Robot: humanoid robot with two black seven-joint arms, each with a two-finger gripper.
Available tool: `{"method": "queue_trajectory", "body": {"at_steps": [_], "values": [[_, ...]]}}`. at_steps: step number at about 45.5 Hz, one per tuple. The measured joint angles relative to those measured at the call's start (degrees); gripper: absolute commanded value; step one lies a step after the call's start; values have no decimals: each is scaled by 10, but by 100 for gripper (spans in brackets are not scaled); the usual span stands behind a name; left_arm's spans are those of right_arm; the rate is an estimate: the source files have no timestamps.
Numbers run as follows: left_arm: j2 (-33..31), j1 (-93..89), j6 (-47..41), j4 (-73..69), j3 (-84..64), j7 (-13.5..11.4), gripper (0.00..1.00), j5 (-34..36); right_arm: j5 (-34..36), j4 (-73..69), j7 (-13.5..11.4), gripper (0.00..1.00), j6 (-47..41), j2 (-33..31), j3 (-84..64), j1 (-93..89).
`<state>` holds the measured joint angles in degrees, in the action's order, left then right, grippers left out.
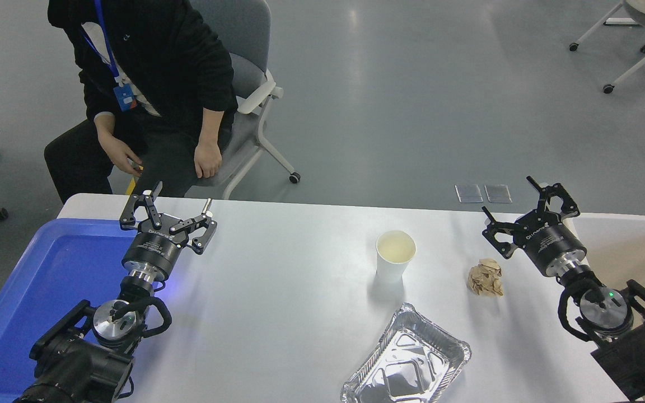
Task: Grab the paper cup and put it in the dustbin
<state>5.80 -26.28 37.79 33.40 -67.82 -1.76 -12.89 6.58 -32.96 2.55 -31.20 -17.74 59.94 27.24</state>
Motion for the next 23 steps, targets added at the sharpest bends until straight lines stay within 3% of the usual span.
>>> {"method": "queue_trajectory", "body": {"at_steps": [23], "values": [[0,0,0,0,0,-3,99,-1,0,-4,0,100,0,-2,-2,-1]]}}
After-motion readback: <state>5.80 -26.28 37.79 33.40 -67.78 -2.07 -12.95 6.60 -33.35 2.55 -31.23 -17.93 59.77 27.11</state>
